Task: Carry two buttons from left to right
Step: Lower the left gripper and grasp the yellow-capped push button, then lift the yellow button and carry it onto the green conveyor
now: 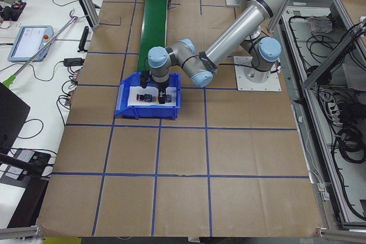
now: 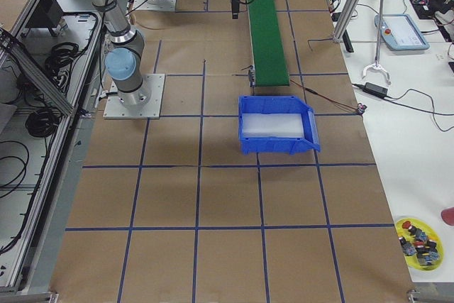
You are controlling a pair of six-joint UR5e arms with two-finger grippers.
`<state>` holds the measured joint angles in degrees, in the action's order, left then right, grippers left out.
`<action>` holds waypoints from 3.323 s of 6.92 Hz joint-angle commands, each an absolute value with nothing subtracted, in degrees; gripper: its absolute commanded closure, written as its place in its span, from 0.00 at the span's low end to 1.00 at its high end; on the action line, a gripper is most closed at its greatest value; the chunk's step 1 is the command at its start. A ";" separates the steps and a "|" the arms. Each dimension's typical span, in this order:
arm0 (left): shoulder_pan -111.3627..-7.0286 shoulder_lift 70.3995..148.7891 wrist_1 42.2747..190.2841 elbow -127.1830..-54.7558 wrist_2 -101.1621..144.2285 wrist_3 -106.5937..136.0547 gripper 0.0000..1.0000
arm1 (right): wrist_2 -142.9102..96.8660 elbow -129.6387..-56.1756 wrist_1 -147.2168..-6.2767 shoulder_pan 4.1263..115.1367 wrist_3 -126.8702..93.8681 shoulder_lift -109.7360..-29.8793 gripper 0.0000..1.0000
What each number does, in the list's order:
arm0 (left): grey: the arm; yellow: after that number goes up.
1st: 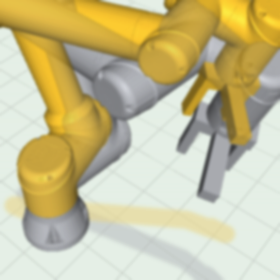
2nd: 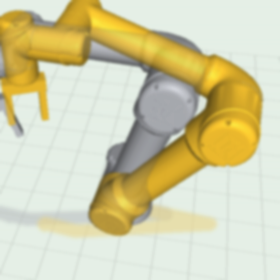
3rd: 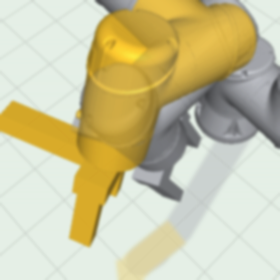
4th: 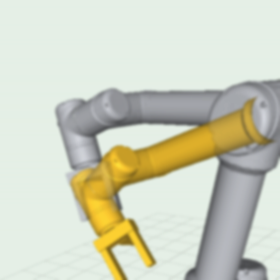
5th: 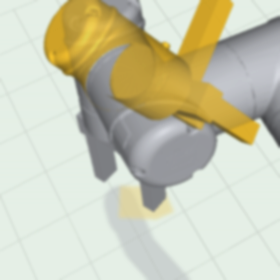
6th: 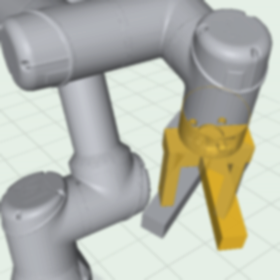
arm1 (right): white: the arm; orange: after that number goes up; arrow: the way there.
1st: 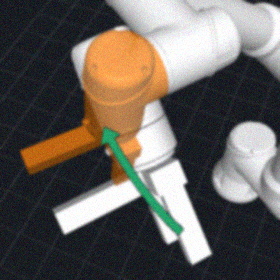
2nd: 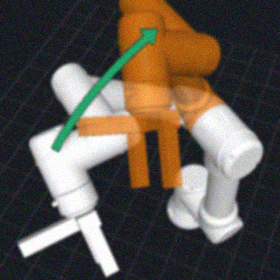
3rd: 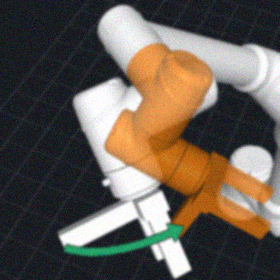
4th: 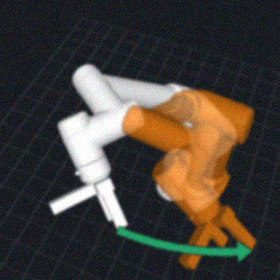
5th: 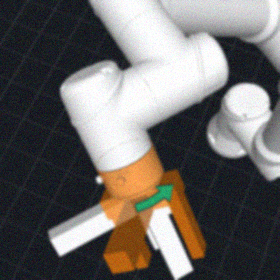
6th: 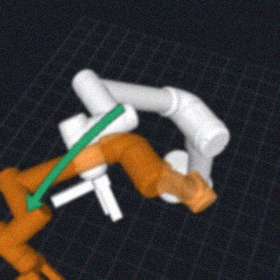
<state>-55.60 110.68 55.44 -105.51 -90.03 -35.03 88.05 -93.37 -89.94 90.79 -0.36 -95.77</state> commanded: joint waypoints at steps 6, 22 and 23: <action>-54.84 112.24 53.43 -107.32 -90.97 -34.11 0.68 | 88.07 -93.34 -90.00 90.79 -0.26 -95.54 0.00; -84.10 108.52 62.52 -97.82 -90.09 -6.68 0.94 | 88.07 -93.34 -90.00 90.79 0.09 -95.54 0.00; -84.20 110.89 59.27 -98.26 -90.09 -7.38 0.94 | 88.07 -93.25 -90.00 90.79 0.09 -95.62 0.00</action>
<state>-83.27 108.16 62.90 -97.66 -90.05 -7.34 88.07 -93.31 -90.00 90.79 0.09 -95.55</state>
